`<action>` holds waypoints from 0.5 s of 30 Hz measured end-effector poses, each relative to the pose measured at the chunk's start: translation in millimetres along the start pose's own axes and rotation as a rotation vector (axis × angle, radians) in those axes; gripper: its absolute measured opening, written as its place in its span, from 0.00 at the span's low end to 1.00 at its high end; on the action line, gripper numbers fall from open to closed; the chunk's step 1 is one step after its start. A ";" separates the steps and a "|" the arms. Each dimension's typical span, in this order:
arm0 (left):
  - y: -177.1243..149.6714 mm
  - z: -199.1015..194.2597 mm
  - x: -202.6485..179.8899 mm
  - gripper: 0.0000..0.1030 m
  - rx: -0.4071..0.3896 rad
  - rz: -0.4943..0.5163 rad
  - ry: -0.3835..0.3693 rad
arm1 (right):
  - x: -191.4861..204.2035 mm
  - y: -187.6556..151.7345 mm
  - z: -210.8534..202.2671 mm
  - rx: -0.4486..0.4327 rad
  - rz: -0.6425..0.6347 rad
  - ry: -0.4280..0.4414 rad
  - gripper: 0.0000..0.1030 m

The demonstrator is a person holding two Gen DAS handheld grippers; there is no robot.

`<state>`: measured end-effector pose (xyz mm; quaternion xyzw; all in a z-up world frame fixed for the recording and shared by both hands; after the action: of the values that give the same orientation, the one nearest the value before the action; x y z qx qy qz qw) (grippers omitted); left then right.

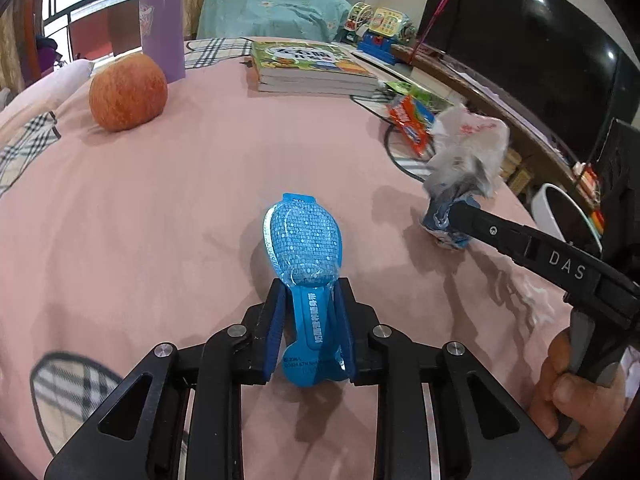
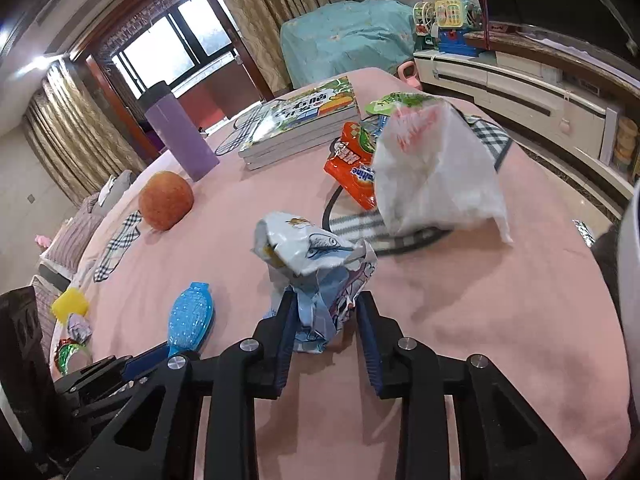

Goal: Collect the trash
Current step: 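Grasp the blue brush with left tool while right tool grasps white wrapper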

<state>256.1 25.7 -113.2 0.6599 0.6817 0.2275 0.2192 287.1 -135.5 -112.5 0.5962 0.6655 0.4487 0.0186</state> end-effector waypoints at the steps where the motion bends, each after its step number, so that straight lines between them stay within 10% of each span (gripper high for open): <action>1: -2.5 -2.8 -1.9 0.22 0.000 0.000 -0.008 | 0.1 -2.3 -3.0 -0.001 0.000 0.001 0.29; 15: -23.6 -36.9 -39.4 0.20 -0.008 0.040 -0.115 | -4.3 -35.1 -59.2 -0.031 0.028 -0.012 0.17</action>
<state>216.4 -15.1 -97.9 0.6847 0.6535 0.1962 0.2562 228.0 -169.0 -101.1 0.6078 0.6499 0.4556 0.0257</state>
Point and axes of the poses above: each gripper's, at about its wrist camera, not at the fingertips, and z roughly the way its jaws point, x to its left, y to its top, the point moved 6 cm from there along z, roughly the way its jaws point, and after that the axes turned 12 degrees about y, right-handed, at the moved point
